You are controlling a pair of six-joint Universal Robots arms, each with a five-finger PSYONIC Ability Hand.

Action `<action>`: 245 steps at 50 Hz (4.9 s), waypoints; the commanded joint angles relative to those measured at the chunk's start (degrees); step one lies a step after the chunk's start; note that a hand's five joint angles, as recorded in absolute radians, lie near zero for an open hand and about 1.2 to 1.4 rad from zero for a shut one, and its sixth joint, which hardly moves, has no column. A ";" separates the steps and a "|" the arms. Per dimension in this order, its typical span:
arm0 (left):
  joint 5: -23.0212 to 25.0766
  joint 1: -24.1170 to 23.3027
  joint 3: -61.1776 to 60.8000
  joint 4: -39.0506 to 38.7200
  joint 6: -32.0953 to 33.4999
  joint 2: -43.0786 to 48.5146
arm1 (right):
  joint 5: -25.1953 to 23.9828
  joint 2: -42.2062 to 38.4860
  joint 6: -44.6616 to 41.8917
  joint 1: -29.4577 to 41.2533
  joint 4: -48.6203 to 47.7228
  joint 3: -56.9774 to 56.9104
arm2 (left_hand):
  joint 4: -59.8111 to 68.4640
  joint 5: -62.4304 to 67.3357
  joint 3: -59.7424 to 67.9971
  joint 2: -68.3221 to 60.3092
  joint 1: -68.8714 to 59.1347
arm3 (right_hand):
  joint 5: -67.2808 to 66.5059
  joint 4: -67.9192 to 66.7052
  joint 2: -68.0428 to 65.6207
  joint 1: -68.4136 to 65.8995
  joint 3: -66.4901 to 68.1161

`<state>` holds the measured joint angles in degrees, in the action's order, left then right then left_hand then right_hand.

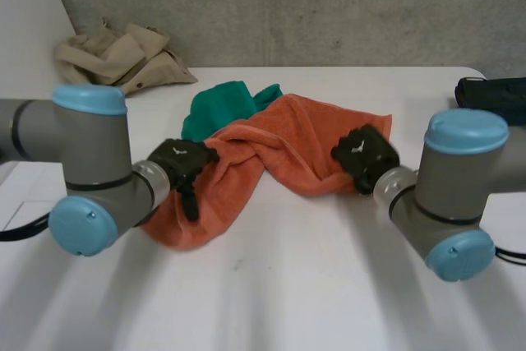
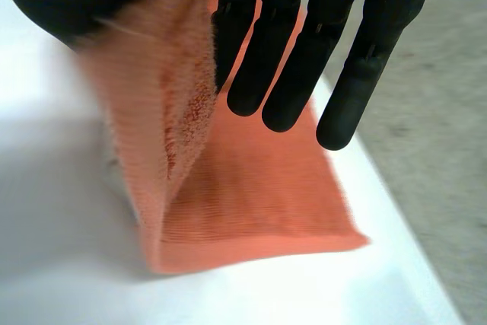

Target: Fold the laundry.

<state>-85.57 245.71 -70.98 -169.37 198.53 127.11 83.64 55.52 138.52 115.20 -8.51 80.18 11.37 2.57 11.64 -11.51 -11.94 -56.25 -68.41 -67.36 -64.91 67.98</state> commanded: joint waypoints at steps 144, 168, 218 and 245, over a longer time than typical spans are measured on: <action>8.14 11.72 -12.95 -13.27 -4.29 -1.60 | -9.02 19.19 21.79 -19.40 -1.34 15.18 | 68.63 67.43 68.36 -68.49 -68.06 | -13.75 -11.59 -12.64 -15.09 12.02; 10.59 15.49 -27.45 -5.34 2.03 -20.07 | -15.36 19.64 -8.38 -20.46 40.36 1.04 | 26.55 25.35 26.28 -26.41 -25.98 | -13.75 -11.59 -12.64 -15.09 12.02; 8.14 19.28 -23.32 -21.80 16.45 -4.42 | -8.14 13.74 8.35 -20.45 17.12 4.28 | 24.57 23.38 24.31 -24.44 -24.01 | -13.75 -11.59 -12.64 -15.09 12.02; 6.99 17.61 -16.82 -23.03 16.01 -1.16 | -8.14 14.18 8.00 -20.72 16.68 5.77 | 68.63 67.43 68.36 -68.49 -68.06 | -13.75 -11.59 -12.64 -15.09 12.02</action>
<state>-78.70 263.10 -88.57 -194.34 214.29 125.74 75.50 69.43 146.59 94.79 8.15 86.03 65.82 54.92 65.31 -65.64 -65.87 -56.25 -68.58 -67.36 -64.91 68.23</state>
